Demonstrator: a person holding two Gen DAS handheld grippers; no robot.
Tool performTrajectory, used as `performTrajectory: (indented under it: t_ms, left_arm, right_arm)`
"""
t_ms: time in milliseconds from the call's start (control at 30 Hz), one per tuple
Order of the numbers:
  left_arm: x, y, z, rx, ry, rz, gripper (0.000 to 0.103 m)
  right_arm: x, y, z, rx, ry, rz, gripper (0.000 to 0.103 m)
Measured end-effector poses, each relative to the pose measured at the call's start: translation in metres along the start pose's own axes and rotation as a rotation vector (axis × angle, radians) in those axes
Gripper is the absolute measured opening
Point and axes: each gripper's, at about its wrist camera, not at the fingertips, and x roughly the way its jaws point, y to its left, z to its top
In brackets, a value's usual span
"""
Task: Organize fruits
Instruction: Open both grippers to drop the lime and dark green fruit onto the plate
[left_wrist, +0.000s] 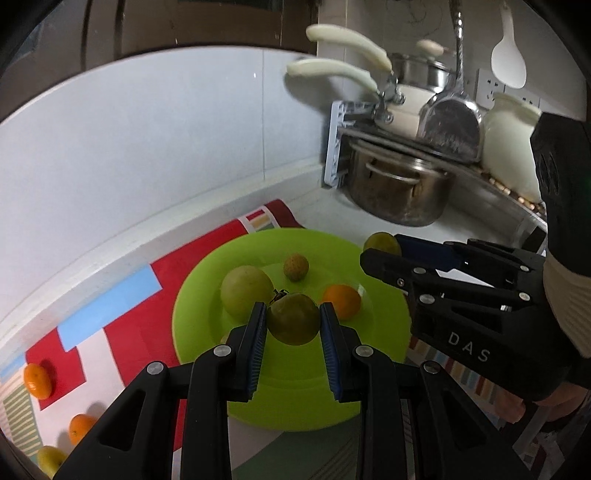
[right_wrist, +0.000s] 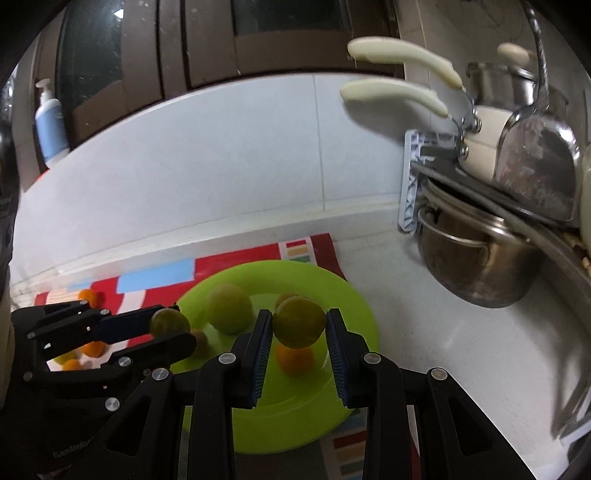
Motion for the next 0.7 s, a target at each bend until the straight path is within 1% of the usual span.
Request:
performTrajectory:
  t_ms: [167,233,267,300,333,367,433,500,700]
  left_arm:
    - [0.016,0.001,-0.002,0.011,0.028,0.0,0.029]
    - [0.019,0.001,-0.002,0.024,0.025,0.015,0.029]
    - [0.019,0.0,-0.002,0.031,0.022,0.018,0.034]
    - [0.018,0.0,-0.002,0.036,0.021,0.019,0.043]
    - [0.017,0.001,-0.002,0.035,0.017,0.021,0.047]
    - [0.013,0.001,-0.002,0.031,0.007,0.026,0.049]
    - [0.005,0.004,-0.002,0.027,-0.012,0.043,0.05]
    - [-0.006,0.007,-0.003,0.02,-0.025,0.066,0.054]
    - [-0.042,0.017,-0.009,-0.031,-0.066,0.104,0.064]
  right_arm:
    - [0.019,-0.005,-0.002,-0.003,0.026,-0.005,0.031]
    - [0.023,-0.006,-0.002,-0.002,0.032,-0.009,0.031]
    - [0.025,-0.006,-0.002,0.0,0.034,-0.009,0.031]
    - [0.026,-0.006,-0.002,0.003,0.036,-0.009,0.034]
    - [0.027,-0.007,-0.002,0.008,0.039,-0.009,0.043]
    - [0.027,-0.007,-0.001,0.015,0.04,-0.013,0.048]
    - [0.022,-0.008,-0.001,0.028,0.024,-0.024,0.049]
    - [0.016,-0.006,-0.001,0.028,0.013,-0.035,0.049]
    - [-0.012,0.003,-0.004,0.038,-0.011,-0.052,0.049]
